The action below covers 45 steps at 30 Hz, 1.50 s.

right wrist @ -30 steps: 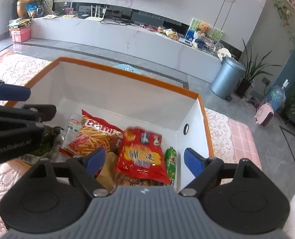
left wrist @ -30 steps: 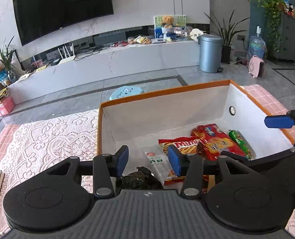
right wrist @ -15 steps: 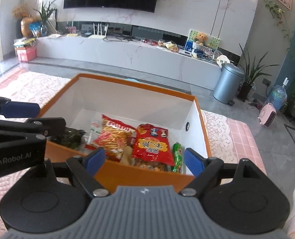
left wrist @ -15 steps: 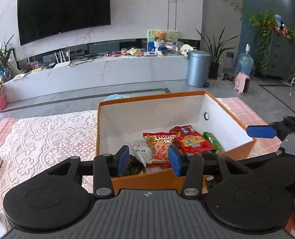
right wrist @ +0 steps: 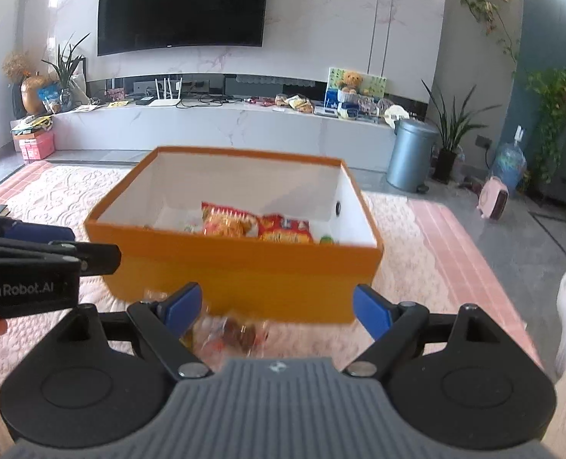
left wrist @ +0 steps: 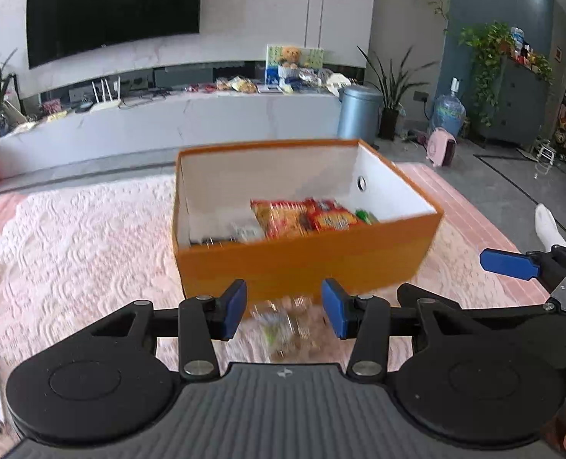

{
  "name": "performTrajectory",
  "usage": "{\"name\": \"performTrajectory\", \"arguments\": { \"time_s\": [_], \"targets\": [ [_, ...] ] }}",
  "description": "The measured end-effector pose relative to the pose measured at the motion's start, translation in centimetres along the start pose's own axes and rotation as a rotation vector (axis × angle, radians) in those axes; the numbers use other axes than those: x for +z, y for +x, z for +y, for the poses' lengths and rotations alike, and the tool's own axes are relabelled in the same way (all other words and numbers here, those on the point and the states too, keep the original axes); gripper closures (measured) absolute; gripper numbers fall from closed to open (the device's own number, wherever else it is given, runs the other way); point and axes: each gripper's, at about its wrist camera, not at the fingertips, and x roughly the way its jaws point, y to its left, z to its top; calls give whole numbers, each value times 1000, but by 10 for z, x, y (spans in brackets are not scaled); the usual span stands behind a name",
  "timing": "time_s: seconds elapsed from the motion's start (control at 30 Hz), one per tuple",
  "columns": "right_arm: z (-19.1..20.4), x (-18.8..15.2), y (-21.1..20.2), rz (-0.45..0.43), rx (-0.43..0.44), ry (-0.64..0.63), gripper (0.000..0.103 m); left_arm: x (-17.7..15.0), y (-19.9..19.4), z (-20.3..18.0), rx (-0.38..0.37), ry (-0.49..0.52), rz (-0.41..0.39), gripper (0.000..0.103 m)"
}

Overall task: Organize snacks
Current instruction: 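Withdraw both tools from the box toward the two clear packs, then grasp the clear cookie pack with left tool while right tool grasps clear bun pack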

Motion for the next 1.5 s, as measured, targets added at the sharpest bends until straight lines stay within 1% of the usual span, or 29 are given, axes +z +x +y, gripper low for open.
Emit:
{"name": "performTrajectory", "arguments": {
  "time_s": [0.13,0.23,0.43,0.5,0.6,0.8,0.9,1.0,1.03,1.07,1.13,1.17,1.3,1.4,1.5],
  "targets": [
    [1,-26,-5,15,8,21,19,-18,2,3,-26,-35,25,49],
    [3,-41,-3,32,17,31,10,-30,5,5,-44,-47,43,49],
    [9,-58,5,57,19,4,10,-43,16,10,-69,-82,79,49],
    [10,-62,9,68,20,1,10,-49,15,8,-66,-83,75,49],
    [9,-64,15,82,17,-1,10,-54,18,5,-63,-89,76,49],
    [6,-64,26,80,8,-2,10,-56,27,11,-90,-128,80,49],
    [5,-64,34,87,8,1,10,-55,32,10,-87,-123,77,49],
    [3,-63,41,87,11,11,10,-53,40,14,-81,-153,98,49],
    [4,-62,43,83,12,15,10,-52,44,17,-88,-181,106,48],
    [3,-61,45,78,13,16,10,-50,47,19,-96,-214,116,43],
    [5,-59,49,67,19,13,10,-46,54,24,-109,-272,131,38],
    [5,-58,51,63,23,10,10,-43,57,24,-115,-285,135,37],
    [9,-55,59,49,48,-4,10,-30,67,23,-117,-273,139,35],
    [16,-51,67,39,68,-32,14,-24,76,28,-110,-307,147,35],
    [24,-47,80,42,56,-51,20,-23,80,35,-104,-320,144,35]
  ]
}}
